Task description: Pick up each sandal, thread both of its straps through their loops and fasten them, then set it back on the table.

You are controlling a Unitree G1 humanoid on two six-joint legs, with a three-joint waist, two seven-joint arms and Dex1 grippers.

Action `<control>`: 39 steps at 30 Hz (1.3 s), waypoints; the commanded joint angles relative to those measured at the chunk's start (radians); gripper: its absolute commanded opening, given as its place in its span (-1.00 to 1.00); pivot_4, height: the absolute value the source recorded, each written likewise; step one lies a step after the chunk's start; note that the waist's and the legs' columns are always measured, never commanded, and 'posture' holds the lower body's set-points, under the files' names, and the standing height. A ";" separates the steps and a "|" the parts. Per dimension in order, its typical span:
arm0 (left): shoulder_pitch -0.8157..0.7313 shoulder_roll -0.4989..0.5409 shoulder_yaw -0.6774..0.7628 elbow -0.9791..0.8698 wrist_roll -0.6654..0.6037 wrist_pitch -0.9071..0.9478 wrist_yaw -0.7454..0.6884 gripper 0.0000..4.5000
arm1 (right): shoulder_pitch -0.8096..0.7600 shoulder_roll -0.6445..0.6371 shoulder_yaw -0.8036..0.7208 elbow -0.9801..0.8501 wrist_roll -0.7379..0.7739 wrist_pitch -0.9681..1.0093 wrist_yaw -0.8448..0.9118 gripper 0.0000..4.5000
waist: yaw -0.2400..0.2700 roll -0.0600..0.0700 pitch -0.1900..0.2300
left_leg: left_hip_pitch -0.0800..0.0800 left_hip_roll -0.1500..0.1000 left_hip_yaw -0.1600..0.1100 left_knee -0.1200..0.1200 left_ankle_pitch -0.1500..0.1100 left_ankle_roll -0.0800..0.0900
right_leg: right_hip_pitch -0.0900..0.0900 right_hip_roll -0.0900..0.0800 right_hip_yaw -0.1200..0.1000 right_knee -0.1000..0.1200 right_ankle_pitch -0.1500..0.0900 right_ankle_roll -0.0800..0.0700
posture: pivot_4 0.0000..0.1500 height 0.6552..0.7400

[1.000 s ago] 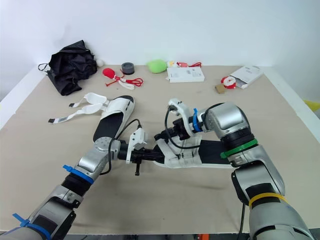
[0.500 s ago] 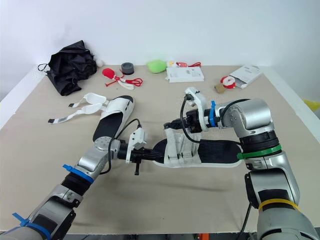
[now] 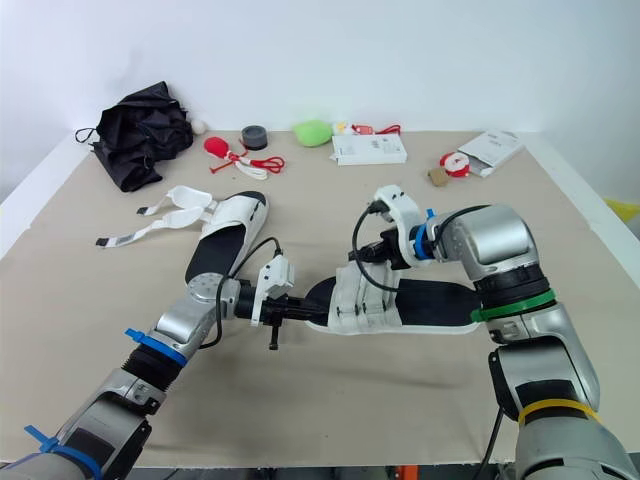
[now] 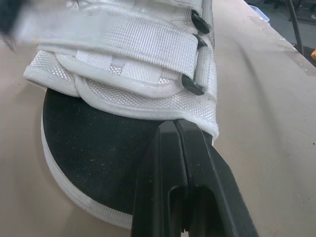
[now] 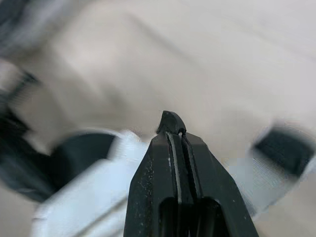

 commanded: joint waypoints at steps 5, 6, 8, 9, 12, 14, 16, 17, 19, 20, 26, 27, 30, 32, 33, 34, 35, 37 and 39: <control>0.051 0.031 -0.052 0.103 0.082 0.040 0.010 -1.00 | 0.062 0.042 0.083 0.132 -0.127 -0.047 -0.086 -0.96 | -0.001 -0.009 -0.010 | 0.008 0.001 0.000 0.000 0.000 0.000 | 0.002 0.000 0.000 0.000 -0.003 0.003 | 1.00 1.00; 0.051 0.030 -0.051 0.104 0.082 0.039 0.011 -1.00 | 0.061 0.047 0.084 0.156 -0.141 -0.063 -0.093 -0.96 | -0.001 -0.010 -0.013 | 0.008 0.002 0.000 0.000 0.000 0.000 | 0.002 0.000 0.000 0.000 -0.004 0.001 | 1.00 1.00; 0.049 0.029 -0.049 0.107 0.083 0.038 0.012 -1.00 | 0.051 0.048 0.084 0.192 -0.163 -0.091 -0.100 -0.96 | -0.002 -0.012 -0.017 | 0.009 0.002 0.000 0.000 0.000 0.000 | 0.003 0.000 -0.001 0.000 -0.004 0.000 | 1.00 1.00; 0.048 0.028 -0.048 0.109 0.084 0.038 0.013 -1.00 | 0.046 0.046 0.090 0.202 -0.176 -0.108 -0.100 -0.96 | -0.002 -0.012 -0.017 | 0.010 0.003 0.000 0.000 0.000 -0.001 | 0.003 0.000 -0.001 0.000 -0.004 0.000 | 1.00 1.00; 0.048 0.026 -0.047 0.113 0.084 0.036 0.015 -1.00 | 0.033 0.041 0.094 0.213 -0.196 -0.155 -0.099 -0.96 | -0.002 -0.012 -0.018 | 0.010 0.003 0.000 0.000 0.000 -0.001 | 0.003 -0.002 -0.001 0.000 -0.004 0.001 | 1.00 1.00; 0.045 0.024 -0.048 0.116 0.084 0.035 0.017 -1.00 | 0.032 0.039 0.071 0.186 -0.170 -0.176 -0.073 -0.83 | -0.002 -0.011 -0.018 | 0.010 0.003 0.000 0.000 0.000 -0.002 | 0.003 -0.003 -0.002 0.000 -0.003 0.002 | 1.00 1.00; 0.044 0.022 -0.047 0.118 0.084 0.033 0.017 -1.00 | 0.038 0.032 0.059 0.120 -0.153 -0.191 -0.042 -0.52 | -0.001 -0.010 -0.016 | 0.010 0.003 0.001 0.000 0.000 -0.003 | 0.002 -0.005 -0.004 0.000 -0.003 0.002 | 1.00 1.00; 0.043 0.020 -0.047 0.120 0.084 0.032 0.017 -1.00 | 0.040 0.028 0.054 0.089 -0.143 -0.190 -0.023 -0.32 | -0.001 -0.008 -0.016 | 0.007 0.003 0.001 0.000 0.001 -0.003 | 0.000 -0.006 -0.006 0.000 -0.002 0.002 | 1.00 1.00; 0.041 0.017 -0.045 0.123 0.086 0.031 0.016 -1.00 | 0.032 0.032 0.032 0.069 -0.146 -0.179 -0.038 0.05 | -0.001 -0.006 -0.016 | 0.006 0.003 0.003 -0.003 0.002 -0.003 | 0.000 -0.007 -0.006 0.000 -0.003 0.001 | 1.00 1.00; 0.040 0.015 -0.044 0.124 0.087 0.031 0.015 -1.00 | 0.029 0.031 0.020 0.059 -0.137 -0.173 -0.028 0.28 | 0.000 -0.006 -0.016 | 0.006 0.002 0.004 -0.005 0.001 -0.004 | 0.001 -0.007 -0.006 0.000 -0.002 0.001 | 1.00 1.00; 0.032 0.009 -0.040 0.135 0.092 0.025 0.007 -1.00 | -0.096 0.043 -0.172 0.155 -0.102 -0.225 -0.066 0.97 | 0.001 -0.003 -0.011 | 0.005 0.002 0.005 -0.007 0.000 -0.003 | 0.000 -0.006 -0.007 0.000 0.000 -0.005 | 1.00 1.00; 0.031 0.008 -0.039 0.137 0.092 0.025 0.007 -1.00 | -0.116 0.041 -0.209 0.169 -0.085 -0.232 -0.064 0.97 | 0.001 -0.001 -0.009 | 0.005 0.002 0.005 -0.007 0.001 -0.002 | 0.000 -0.006 -0.007 0.000 0.000 -0.002 | 1.00 1.00; 0.014 -0.005 -0.025 0.138 0.080 0.016 0.013 -1.00 | -0.124 -0.032 -0.295 0.141 -0.038 -0.268 0.008 0.97 | 0.005 -0.001 -0.007 | 0.004 0.002 0.005 -0.006 0.002 -0.001 | 0.000 -0.006 -0.007 -0.001 -0.002 0.003 | 1.00 1.00; -0.002 -0.018 -0.004 0.136 0.061 0.016 0.016 -1.00 | -0.054 -0.090 -0.315 0.059 -0.024 -0.316 0.064 0.97 | 0.010 -0.002 -0.007 | 0.003 0.001 0.003 -0.006 0.002 -0.001 | 0.000 -0.007 -0.008 -0.002 -0.003 0.004 | 1.00 1.00; -0.010 -0.024 0.009 0.129 0.048 0.015 0.016 -1.00 | 0.010 -0.125 -0.335 -0.007 -0.001 -0.341 0.113 0.97 | 0.013 -0.002 -0.007 | 0.003 0.001 0.003 -0.006 0.001 -0.001 | 0.000 -0.007 -0.009 -0.002 -0.003 0.004 | 1.00 1.00; -0.016 -0.029 0.018 0.122 0.038 0.015 0.013 -1.00 | 0.064 -0.153 -0.353 -0.068 0.022 -0.353 0.148 0.97 | 0.015 -0.002 -0.007 | 0.002 0.001 0.003 -0.006 0.001 -0.001 | 0.001 -0.007 -0.009 -0.004 -0.003 0.004 | 1.00 1.00; -0.022 -0.033 0.027 0.113 0.027 0.018 0.011 -1.00 | 0.119 -0.181 -0.373 -0.128 0.048 -0.359 0.183 0.97 | 0.016 -0.003 -0.006 | 0.001 0.000 0.003 -0.006 0.000 -0.001 | 0.000 -0.007 -0.008 -0.004 -0.003 0.005 | 1.00 1.00; -0.041 -0.042 0.056 0.081 -0.012 0.047 0.010 -1.00 | 0.243 -0.232 -0.437 -0.232 0.094 -0.397 0.249 0.97 | 0.018 0.000 0.000 | -0.001 0.000 0.004 -0.006 0.000 0.000 | 0.000 -0.008 -0.008 -0.005 -0.002 0.006 | 1.00 1.00; -0.064 -0.052 0.097 0.034 -0.068 0.096 0.008 -1.00 | 0.371 -0.274 -0.520 -0.311 0.129 -0.436 0.298 0.97 | 0.019 0.002 0.008 | -0.003 0.000 0.004 -0.003 0.001 0.001 | -0.002 -0.008 -0.009 -0.004 0.000 0.009 | 1.00 1.00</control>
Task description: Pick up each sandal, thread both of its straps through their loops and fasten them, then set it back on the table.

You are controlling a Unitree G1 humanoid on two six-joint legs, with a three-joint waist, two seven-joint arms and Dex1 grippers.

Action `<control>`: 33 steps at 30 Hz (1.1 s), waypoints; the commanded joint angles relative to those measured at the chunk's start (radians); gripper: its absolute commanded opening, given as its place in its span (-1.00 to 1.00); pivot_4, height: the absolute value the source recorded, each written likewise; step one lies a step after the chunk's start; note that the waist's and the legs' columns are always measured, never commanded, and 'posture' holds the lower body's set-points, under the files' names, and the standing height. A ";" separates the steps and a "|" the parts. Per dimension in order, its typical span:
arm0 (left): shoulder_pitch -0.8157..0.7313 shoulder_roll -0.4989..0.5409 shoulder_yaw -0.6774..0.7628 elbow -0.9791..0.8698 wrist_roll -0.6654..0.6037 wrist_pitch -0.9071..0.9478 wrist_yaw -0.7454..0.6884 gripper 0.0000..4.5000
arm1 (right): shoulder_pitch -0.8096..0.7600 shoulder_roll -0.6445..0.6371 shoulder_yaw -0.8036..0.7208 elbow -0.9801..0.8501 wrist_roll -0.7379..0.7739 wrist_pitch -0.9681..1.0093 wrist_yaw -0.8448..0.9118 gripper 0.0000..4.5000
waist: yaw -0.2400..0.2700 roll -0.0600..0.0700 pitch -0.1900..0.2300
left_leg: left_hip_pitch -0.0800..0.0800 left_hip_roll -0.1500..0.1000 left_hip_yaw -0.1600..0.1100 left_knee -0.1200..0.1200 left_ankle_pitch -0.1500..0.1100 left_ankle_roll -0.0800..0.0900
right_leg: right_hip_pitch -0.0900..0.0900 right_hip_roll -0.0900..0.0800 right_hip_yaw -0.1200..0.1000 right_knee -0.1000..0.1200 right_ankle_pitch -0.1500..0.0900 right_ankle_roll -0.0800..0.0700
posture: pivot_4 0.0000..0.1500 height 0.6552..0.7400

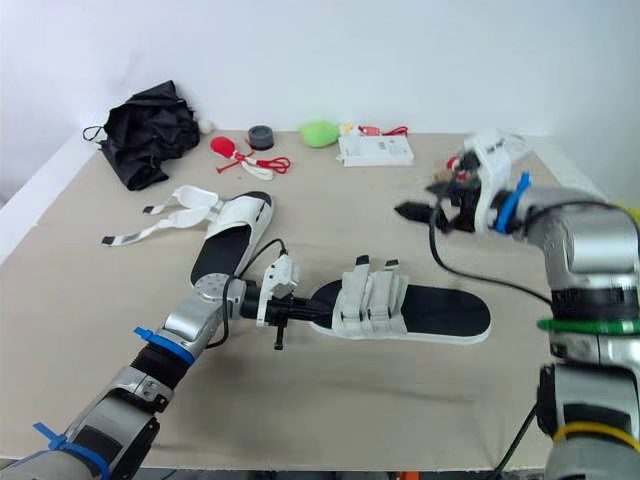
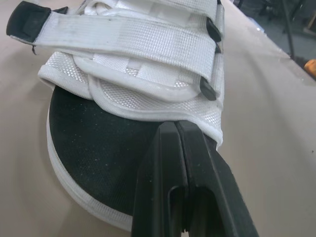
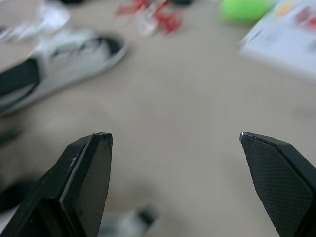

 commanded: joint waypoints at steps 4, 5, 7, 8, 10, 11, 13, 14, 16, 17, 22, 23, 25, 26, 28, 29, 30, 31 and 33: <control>-0.052 -0.003 0.133 -0.133 -0.159 0.202 0.033 -1.00 | 0.279 -0.091 -0.243 -0.231 0.085 -0.115 0.103 0.97 | 0.001 -0.003 0.011 | -0.009 0.000 -0.001 0.003 0.002 0.002 | -0.007 0.001 0.001 0.002 0.002 0.003 | 1.00 1.00; -0.055 -0.001 0.150 -0.162 -0.188 0.239 0.035 -1.00 | 0.323 -0.093 -0.271 -0.258 0.097 -0.118 0.105 0.97 | 0.000 -0.004 0.012 | -0.011 0.000 -0.001 0.004 0.002 0.001 | -0.010 0.003 0.002 0.004 0.002 0.003 | 1.00 1.00; -0.057 0.011 0.179 -0.222 -0.239 0.308 0.038 -1.00 | 0.412 -0.092 -0.325 -0.317 0.115 -0.120 0.110 0.97 | 0.000 -0.005 0.014 | -0.012 0.000 0.000 0.005 0.002 0.001 | -0.011 0.004 0.003 0.004 0.002 0.003 | 1.00 1.00; -0.057 0.023 0.191 -0.253 -0.262 0.340 0.037 -1.00 | 0.459 -0.092 -0.347 -0.348 0.118 -0.121 0.111 0.97 | 0.000 -0.005 0.014 | -0.012 0.000 -0.001 0.004 0.002 0.001 | -0.011 0.004 0.004 0.004 0.001 0.003 | 1.00 1.00; -0.056 0.060 0.214 -0.317 -0.304 0.400 0.036 -1.00 | 0.569 -0.089 -0.378 -0.389 0.096 -0.136 0.106 0.97 | 0.001 -0.005 0.015 | -0.013 0.000 -0.002 0.004 0.002 0.000 | -0.011 0.006 0.005 0.004 0.001 0.004 | 1.00 1.00; -0.055 0.086 0.230 -0.351 -0.328 0.428 0.034 -1.00 | 0.620 -0.081 -0.387 -0.398 0.089 -0.138 0.095 0.97 | 0.001 -0.006 0.016 | -0.013 0.000 -0.002 0.004 0.002 0.000 | -0.011 0.008 0.005 0.004 0.000 0.005 | 1.00 1.00; -0.048 0.133 0.263 -0.405 -0.379 0.485 0.033 -1.00 | 0.693 -0.065 -0.388 -0.434 0.094 -0.145 0.087 0.97 | 0.000 -0.005 0.018 | -0.013 0.000 -0.002 0.004 0.002 -0.001 | -0.011 0.009 0.006 0.004 0.000 0.005 | 1.00 1.00; -0.040 0.158 0.271 -0.426 -0.393 0.499 0.024 -1.00 | 0.709 -0.057 -0.381 -0.453 0.101 -0.147 0.078 0.97 | 0.000 -0.005 0.019 | -0.013 0.000 -0.002 0.005 0.003 -0.002 | -0.011 0.009 0.006 0.004 0.000 0.005 | 1.00 1.00; 0.003 0.249 0.261 -0.478 -0.385 0.488 -0.036 -1.00 | 0.716 -0.031 -0.344 -0.483 0.116 -0.140 0.040 0.97 | -0.002 -0.004 0.021 | -0.012 0.000 -0.002 0.005 0.003 -0.003 | -0.011 0.010 0.006 0.005 0.000 0.006 | 1.00 1.00; 0.028 0.292 0.253 -0.501 -0.375 0.474 -0.068 -1.00 | 0.713 -0.017 -0.321 -0.484 0.115 -0.140 0.022 0.97 | -0.002 -0.003 0.022 | -0.012 0.001 -0.002 0.005 0.003 -0.003 | -0.011 0.011 0.007 0.005 0.000 0.006 | 1.00 1.00; 0.138 0.392 0.293 -0.592 -0.438 0.468 -0.146 -1.00 | 0.685 0.027 -0.209 -0.423 0.076 -0.159 -0.033 0.97 | 0.000 -0.004 0.025 | -0.011 0.004 -0.003 0.005 0.006 -0.007 | -0.011 0.013 0.007 0.006 0.000 0.004 | 1.00 1.00; 0.153 0.397 0.302 -0.604 -0.449 0.467 -0.145 -1.00 | 0.686 0.030 -0.197 -0.420 0.090 -0.148 -0.028 0.97 | 0.001 -0.004 0.025 | -0.011 0.004 -0.003 0.005 0.006 -0.007 | -0.011 0.014 0.007 0.006 0.001 0.003 | 1.00 1.00; 0.183 0.404 0.317 -0.624 -0.454 0.443 -0.145 -1.00 | 0.685 0.041 -0.173 -0.421 0.103 -0.148 -0.024 0.97 | 0.004 -0.004 0.025 | -0.012 0.004 -0.003 0.005 0.006 -0.007 | -0.011 0.013 0.007 0.006 0.001 0.003 | 1.00 1.00; 0.198 0.404 0.331 -0.633 -0.463 0.434 -0.136 -1.00 | 0.677 0.048 -0.159 -0.422 0.115 -0.140 -0.026 0.97 | 0.004 -0.004 0.025 | -0.012 0.004 -0.003 0.005 0.006 -0.007 | -0.011 0.013 0.007 0.006 0.001 0.003 | 1.00 1.00; 0.224 0.395 0.359 -0.645 -0.486 0.425 -0.114 -1.00 | 0.654 0.066 -0.132 -0.430 0.140 -0.118 -0.039 0.97 | 0.003 -0.004 0.025 | -0.012 0.004 -0.003 0.005 0.006 -0.006 | -0.011 0.014 0.007 0.006 0.001 0.003 | 1.00 1.00; 0.232 0.389 0.368 -0.648 -0.491 0.414 -0.105 -1.00 | 0.650 0.069 -0.120 -0.439 0.144 -0.120 -0.040 0.97 | 0.003 -0.004 0.025 | -0.012 0.004 -0.003 0.005 0.006 -0.007 | -0.011 0.014 0.007 0.006 0.001 0.002 | 1.00 1.00; 0.240 0.385 0.376 -0.651 -0.493 0.402 -0.096 -1.00 | 0.648 0.071 -0.110 -0.447 0.147 -0.120 -0.042 0.97 | 0.003 -0.004 0.025 | -0.012 0.004 -0.003 0.006 0.006 -0.007 | -0.011 0.014 0.007 0.006 0.001 0.002 | 1.00 1.00; 0.251 0.381 0.383 -0.653 -0.486 0.379 -0.090 -1.00 | 0.638 0.080 -0.098 -0.446 0.150 -0.115 -0.052 0.97 | 0.003 -0.004 0.025 | -0.012 0.004 -0.003 0.006 0.006 -0.007 | -0.011 0.014 0.007 0.006 0.001 0.002 | 1.00 1.00; 0.270 0.373 0.395 -0.656 -0.477 0.339 -0.080 -1.00 | 0.608 0.101 -0.079 -0.423 0.159 -0.105 -0.074 0.97 | 0.003 -0.004 0.025 | -0.012 0.004 -0.003 0.006 0.006 -0.007 | -0.011 0.014 0.007 0.007 0.001 0.002 | 1.00 1.00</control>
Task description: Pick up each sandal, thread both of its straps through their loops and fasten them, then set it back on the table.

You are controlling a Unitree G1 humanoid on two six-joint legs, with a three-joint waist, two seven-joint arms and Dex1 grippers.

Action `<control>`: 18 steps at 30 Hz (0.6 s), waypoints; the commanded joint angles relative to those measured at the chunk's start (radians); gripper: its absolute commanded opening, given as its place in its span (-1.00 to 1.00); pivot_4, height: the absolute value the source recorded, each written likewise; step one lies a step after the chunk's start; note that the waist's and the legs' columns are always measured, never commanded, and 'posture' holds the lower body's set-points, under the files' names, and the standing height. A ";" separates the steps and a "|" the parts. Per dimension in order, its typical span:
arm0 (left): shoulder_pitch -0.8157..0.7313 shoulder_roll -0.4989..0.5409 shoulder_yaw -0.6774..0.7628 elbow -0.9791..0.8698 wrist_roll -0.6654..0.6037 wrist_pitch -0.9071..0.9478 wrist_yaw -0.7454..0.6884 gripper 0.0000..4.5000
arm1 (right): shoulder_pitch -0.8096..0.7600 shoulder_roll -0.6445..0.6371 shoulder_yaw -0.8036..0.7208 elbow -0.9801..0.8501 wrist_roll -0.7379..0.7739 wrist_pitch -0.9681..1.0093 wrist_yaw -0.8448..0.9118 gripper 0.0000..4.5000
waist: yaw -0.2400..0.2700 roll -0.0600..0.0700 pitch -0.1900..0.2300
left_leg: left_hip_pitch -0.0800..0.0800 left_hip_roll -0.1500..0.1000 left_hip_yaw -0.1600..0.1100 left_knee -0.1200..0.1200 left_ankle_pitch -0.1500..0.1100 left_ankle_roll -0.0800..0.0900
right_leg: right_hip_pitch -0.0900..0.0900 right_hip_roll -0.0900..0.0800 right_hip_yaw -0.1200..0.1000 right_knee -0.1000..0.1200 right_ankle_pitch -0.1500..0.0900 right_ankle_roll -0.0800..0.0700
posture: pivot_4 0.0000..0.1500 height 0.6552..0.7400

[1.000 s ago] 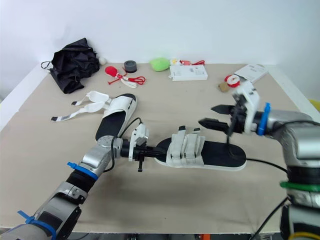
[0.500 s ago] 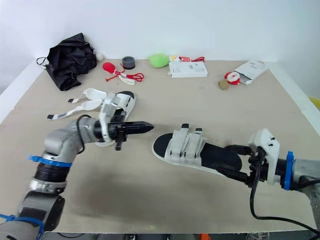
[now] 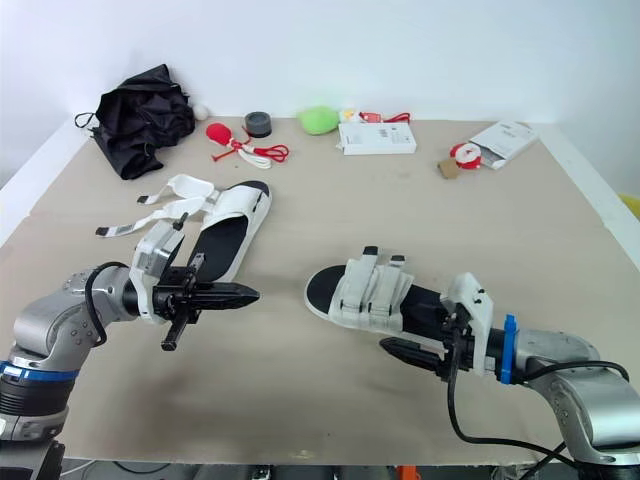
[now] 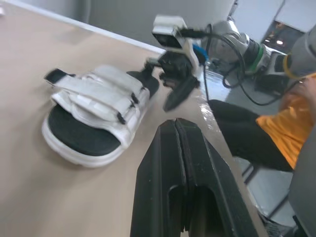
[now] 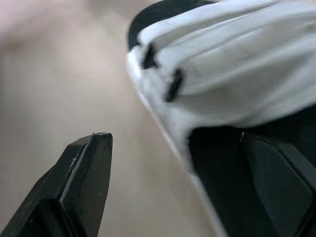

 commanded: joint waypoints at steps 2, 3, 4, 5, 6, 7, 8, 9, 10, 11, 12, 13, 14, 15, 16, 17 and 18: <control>0.045 -0.023 0.056 -0.040 0.001 -0.118 0.032 -1.00 | -0.073 0.044 0.047 0.028 0.014 0.012 -0.050 0.97 | -0.001 0.000 0.000 | 0.000 0.000 0.000 0.002 0.000 0.000 | 0.000 0.000 0.000 0.000 0.001 0.000 | 1.00 1.00; 0.052 -0.026 0.059 -0.040 0.005 -0.133 0.039 -1.00 | -0.088 0.054 0.065 0.055 -0.004 0.008 -0.066 0.87 | -0.001 0.000 0.000 | 0.000 0.001 0.000 0.003 0.000 0.000 | 0.000 0.001 0.000 0.001 0.001 0.000 | 1.00 1.00; 0.057 -0.027 0.060 -0.039 0.007 -0.145 0.044 -1.00 | -0.098 0.061 0.078 0.074 -0.017 0.004 -0.077 0.75 | -0.002 0.000 0.000 | 0.000 0.001 0.000 0.004 0.000 0.000 | 0.001 0.001 0.000 0.001 0.002 0.000 | 1.00 1.00; 0.061 -0.028 0.060 -0.038 0.009 -0.156 0.051 -1.00 | -0.107 0.067 0.086 0.092 -0.020 0.004 -0.084 0.63 | -0.002 0.000 0.000 | 0.000 0.001 0.000 0.004 0.000 0.000 | 0.001 0.001 0.000 0.001 0.002 -0.001 | 1.00 1.00; 0.067 -0.030 0.064 -0.037 0.010 -0.164 0.058 -1.00 | -0.119 0.077 0.097 0.115 -0.032 -0.002 -0.097 0.44 | -0.002 0.000 0.000 | 0.000 0.001 0.000 0.004 0.000 0.000 | 0.001 0.001 0.001 0.001 0.003 -0.001 | 1.00 1.00; 0.072 -0.032 0.065 -0.035 0.012 -0.175 0.064 -1.00 | -0.127 0.086 0.106 0.133 -0.038 -0.005 -0.107 0.24 | -0.002 -0.001 0.000 | 0.001 0.002 0.000 0.005 0.000 0.000 | 0.001 0.001 0.000 0.002 0.004 -0.002 | 1.00 1.00; 0.077 -0.032 0.065 -0.033 0.016 -0.184 0.071 -1.00 | -0.131 0.092 0.116 0.147 -0.050 -0.016 -0.113 0.05 | -0.003 -0.001 0.000 | 0.002 0.002 0.000 0.005 0.001 0.000 | 0.002 0.002 0.001 0.002 0.004 -0.003 | 1.00 1.00; 0.081 -0.032 0.064 -0.032 0.017 -0.191 0.075 -1.00 | -0.133 0.095 0.122 0.155 -0.058 -0.024 -0.116 -0.12 | -0.003 -0.001 0.000 | 0.002 0.002 0.001 0.005 0.001 0.000 | 0.002 0.002 0.001 0.002 0.005 -0.002 | 1.00 1.00; 0.085 -0.032 0.061 -0.033 0.021 -0.199 0.082 -1.00 | -0.139 0.104 0.126 0.172 -0.068 -0.030 -0.131 -0.29 | -0.004 -0.001 0.000 | 0.003 0.002 0.001 0.005 0.002 0.000 | 0.002 0.002 0.002 0.002 0.006 -0.002 | 1.00 1.00; 0.088 -0.033 0.058 -0.035 0.022 -0.204 0.091 -1.00 | -0.141 0.109 0.131 0.180 -0.074 -0.042 -0.138 -0.52 | -0.004 -0.001 -0.001 | 0.004 0.003 0.001 0.005 0.002 0.000 | 0.003 0.002 0.002 0.002 0.006 -0.002 | 1.00 1.00; 0.090 -0.034 0.057 -0.037 0.022 -0.207 0.098 -1.00 | -0.142 0.111 0.134 0.185 -0.077 -0.050 -0.142 -0.75 | -0.004 -0.001 -0.001 | 0.004 0.003 0.001 0.005 0.002 0.001 | 0.004 0.002 0.001 0.002 0.006 -0.003 | 1.00 1.00; 0.092 -0.038 0.056 -0.042 0.018 -0.207 0.108 -1.00 | -0.141 0.116 0.133 0.188 -0.075 -0.051 -0.150 -0.92 | -0.003 -0.001 -0.001 | 0.004 0.003 0.001 0.005 0.003 0.001 | 0.004 0.002 0.001 0.002 0.007 -0.003 | 1.00 1.00; 0.094 -0.042 0.056 -0.048 0.014 -0.207 0.118 -1.00 | -0.139 0.119 0.129 0.187 -0.071 -0.051 -0.155 -0.96 | -0.003 -0.001 -0.001 | 0.004 0.003 0.001 0.005 0.004 0.001 | 0.004 0.002 0.001 0.002 0.007 -0.003 | 1.00 1.00; 0.096 -0.046 0.057 -0.053 0.014 -0.207 0.135 -1.00 | -0.134 0.124 0.119 0.179 -0.061 -0.054 -0.157 -0.96 | -0.003 -0.001 -0.001 | 0.004 0.003 0.001 0.005 0.004 0.001 | 0.004 0.002 0.002 0.002 0.007 -0.004 | 1.00 1.00; 0.098 -0.049 0.057 -0.057 0.022 -0.215 0.150 -1.00 | -0.131 0.127 0.109 0.170 -0.053 -0.055 -0.161 -0.96 | -0.003 -0.001 -0.001 | 0.004 0.003 0.001 0.006 0.005 0.002 | 0.004 0.002 0.002 0.002 0.007 -0.004 | 1.00 1.00; 0.099 -0.052 0.054 -0.059 0.037 -0.231 0.164 -1.00 | -0.133 0.130 0.095 0.164 -0.047 -0.049 -0.175 -0.96 | -0.003 -0.001 -0.001 | 0.004 0.003 0.001 0.006 0.005 0.002 | 0.004 0.001 0.002 0.002 0.007 -0.004 | 1.00 1.00; 0.099 -0.059 0.048 -0.060 0.051 -0.241 0.183 -1.00 | -0.140 0.133 0.077 0.166 -0.043 -0.043 -0.195 -0.96 | -0.003 -0.001 -0.001 | 0.004 0.003 0.001 0.006 0.005 0.002 | 0.004 0.001 0.002 0.002 0.007 -0.004 | 1.00 1.00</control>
